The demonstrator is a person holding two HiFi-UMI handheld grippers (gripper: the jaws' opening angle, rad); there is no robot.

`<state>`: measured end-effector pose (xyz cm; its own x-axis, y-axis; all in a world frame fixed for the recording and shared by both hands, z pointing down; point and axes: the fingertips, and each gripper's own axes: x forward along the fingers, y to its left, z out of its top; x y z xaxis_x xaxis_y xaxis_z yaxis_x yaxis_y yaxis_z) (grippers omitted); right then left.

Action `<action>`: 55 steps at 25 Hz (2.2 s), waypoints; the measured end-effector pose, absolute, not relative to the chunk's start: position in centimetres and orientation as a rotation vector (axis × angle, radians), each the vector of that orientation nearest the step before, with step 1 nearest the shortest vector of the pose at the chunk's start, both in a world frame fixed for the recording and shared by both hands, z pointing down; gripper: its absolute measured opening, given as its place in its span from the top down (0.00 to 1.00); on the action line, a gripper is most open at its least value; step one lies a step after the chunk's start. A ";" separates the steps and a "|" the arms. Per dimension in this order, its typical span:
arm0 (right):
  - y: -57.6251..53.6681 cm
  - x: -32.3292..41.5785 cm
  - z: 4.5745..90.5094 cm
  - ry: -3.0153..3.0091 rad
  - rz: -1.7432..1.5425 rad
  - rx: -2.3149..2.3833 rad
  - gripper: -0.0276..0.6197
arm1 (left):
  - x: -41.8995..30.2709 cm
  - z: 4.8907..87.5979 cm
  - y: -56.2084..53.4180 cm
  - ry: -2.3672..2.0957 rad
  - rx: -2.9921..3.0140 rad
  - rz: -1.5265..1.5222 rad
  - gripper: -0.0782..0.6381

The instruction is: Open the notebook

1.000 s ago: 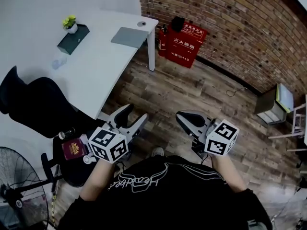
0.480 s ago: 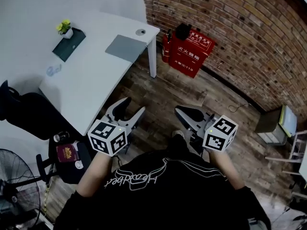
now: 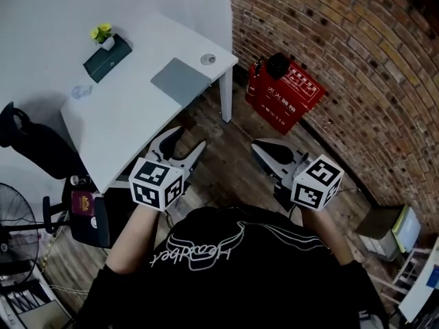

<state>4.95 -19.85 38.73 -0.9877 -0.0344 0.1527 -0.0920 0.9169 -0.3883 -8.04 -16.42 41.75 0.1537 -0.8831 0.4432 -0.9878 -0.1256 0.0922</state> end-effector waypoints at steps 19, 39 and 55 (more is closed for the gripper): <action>-32.7 -1.7 41.3 -2.851 0.680 0.024 0.95 | -17.3 52.0 -32.2 -1.855 1.832 0.708 0.52; -36.8 -8.0 45.0 -2.735 0.805 -0.112 0.95 | -21.3 60.4 -36.5 -1.821 1.712 1.045 0.57; -39.5 -9.3 44.0 -2.739 0.813 -0.321 0.95 | -20.8 60.0 -36.5 -1.699 1.641 0.967 0.68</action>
<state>-9.31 -39.49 44.02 -0.9403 0.2833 0.1888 0.1344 0.8183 -0.5588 -20.84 -36.47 59.98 -0.0739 -0.5732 0.8161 -0.9943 -0.0201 -0.1042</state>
